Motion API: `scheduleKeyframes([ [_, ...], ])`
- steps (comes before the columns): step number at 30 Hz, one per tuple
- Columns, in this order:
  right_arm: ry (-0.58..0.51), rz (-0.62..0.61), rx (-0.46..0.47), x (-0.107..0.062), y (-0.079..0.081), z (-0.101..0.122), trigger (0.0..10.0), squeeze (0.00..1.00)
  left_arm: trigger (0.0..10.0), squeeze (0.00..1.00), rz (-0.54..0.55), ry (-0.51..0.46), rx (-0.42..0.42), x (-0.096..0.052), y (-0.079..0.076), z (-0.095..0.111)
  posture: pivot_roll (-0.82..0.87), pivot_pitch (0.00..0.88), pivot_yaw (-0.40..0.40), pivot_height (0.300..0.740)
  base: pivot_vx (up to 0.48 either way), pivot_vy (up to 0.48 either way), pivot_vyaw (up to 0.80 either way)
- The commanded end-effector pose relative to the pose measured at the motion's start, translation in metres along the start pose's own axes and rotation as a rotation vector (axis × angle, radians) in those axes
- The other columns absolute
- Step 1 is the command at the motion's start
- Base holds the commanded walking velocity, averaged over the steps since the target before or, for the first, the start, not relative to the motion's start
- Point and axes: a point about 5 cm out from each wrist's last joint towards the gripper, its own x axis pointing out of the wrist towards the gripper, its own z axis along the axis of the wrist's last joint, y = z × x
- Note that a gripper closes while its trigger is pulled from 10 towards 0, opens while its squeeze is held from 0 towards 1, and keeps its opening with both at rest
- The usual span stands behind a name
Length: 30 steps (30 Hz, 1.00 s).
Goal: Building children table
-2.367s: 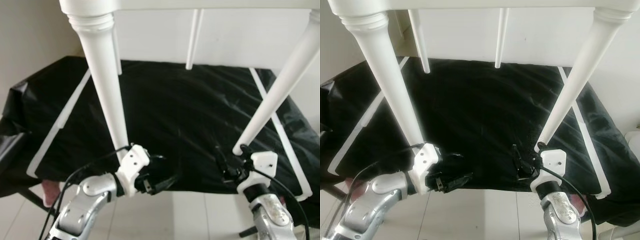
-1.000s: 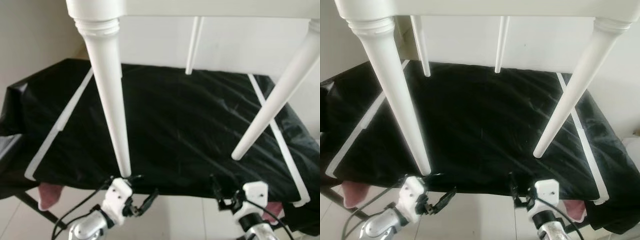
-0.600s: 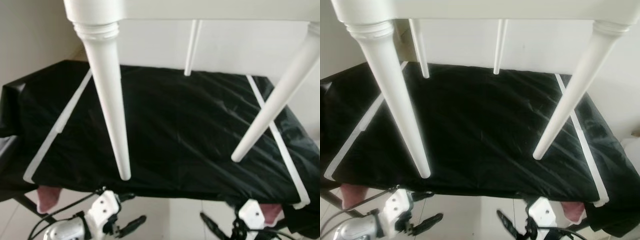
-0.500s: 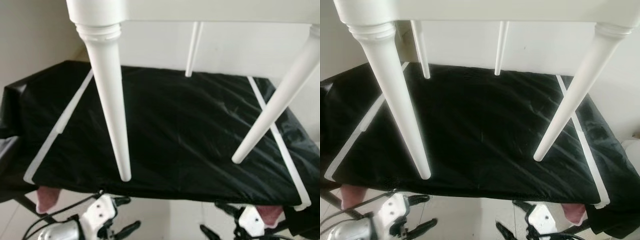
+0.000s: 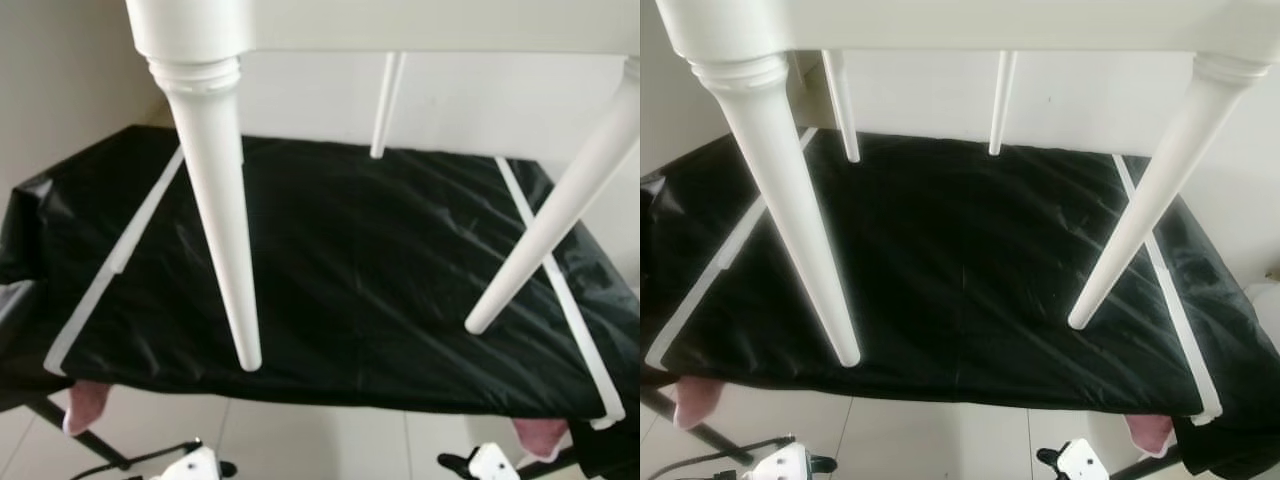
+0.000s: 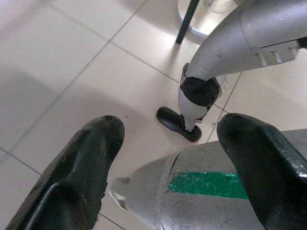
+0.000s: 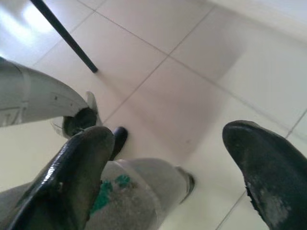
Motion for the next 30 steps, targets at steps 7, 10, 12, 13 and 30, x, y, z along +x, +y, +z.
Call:
scheduleKeyframes([
  [7,0.104,-0.389,0.263,0.014,-0.022,-0.035,10.0,0.0,10.0,0.0,0.203,0.194,-0.223,0.024,0.008,-0.031,0.05,0.0,-0.027,0.74,0.0,0.0,0.0],
  [10,0.11,-0.443,0.309,0.017,-0.024,-0.038,10.0,0.0,10.0,0.0,0.253,0.205,-0.27,0.028,0.011,-0.032,0.05,0.0,-0.019,0.74,0.0,0.0,0.0],
  [12,0.129,-0.502,0.335,0.018,-0.027,-0.041,10.0,0.0,10.0,0.0,0.296,0.199,-0.314,0.032,0.014,-0.03,0.04,0.0,-0.013,0.74,0.0,0.0,0.0],
  [13,0.144,-0.545,0.355,0.019,-0.028,-0.043,10.0,0.0,10.0,0.0,0.325,0.195,-0.347,0.034,0.015,-0.03,0.04,0.0,-0.013,0.74,0.0,0.0,0.0],
  [30,0.296,-0.666,0.501,0.048,-0.008,-0.051,10.0,0.0,10.0,0.0,0.517,0.292,-0.424,0.072,0.021,-0.01,-0.01,0.0,0.028,0.74,0.0,0.0,0.0],
])
